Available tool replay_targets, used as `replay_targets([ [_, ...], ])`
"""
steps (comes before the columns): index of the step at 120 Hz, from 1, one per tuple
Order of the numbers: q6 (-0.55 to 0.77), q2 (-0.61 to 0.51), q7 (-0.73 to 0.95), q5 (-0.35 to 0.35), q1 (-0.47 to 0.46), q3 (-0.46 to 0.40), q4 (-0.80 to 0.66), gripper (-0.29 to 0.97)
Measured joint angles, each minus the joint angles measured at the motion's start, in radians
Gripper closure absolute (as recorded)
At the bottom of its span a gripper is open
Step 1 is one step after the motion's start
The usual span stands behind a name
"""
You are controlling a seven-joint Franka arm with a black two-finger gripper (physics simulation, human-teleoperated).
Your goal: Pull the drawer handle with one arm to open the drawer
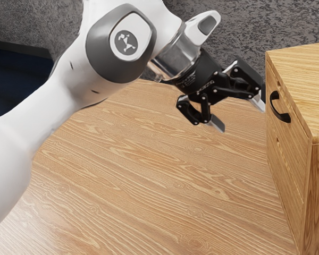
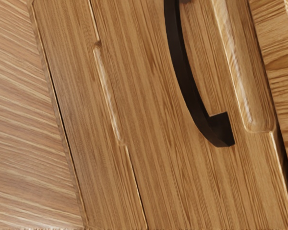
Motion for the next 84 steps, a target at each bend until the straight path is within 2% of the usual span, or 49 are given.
replay_targets([
  [19, 0.008, -0.011, 0.0, -0.033, 0.032, -0.041, -0.006, 0.03],
  [49, 0.01, -0.038, 0.006, -0.05, 0.098, -0.052, 0.006, 0.03],
  [84, 0.011, -0.084, 0.014, -0.077, 0.239, -0.167, 0.083, 0.03],
])
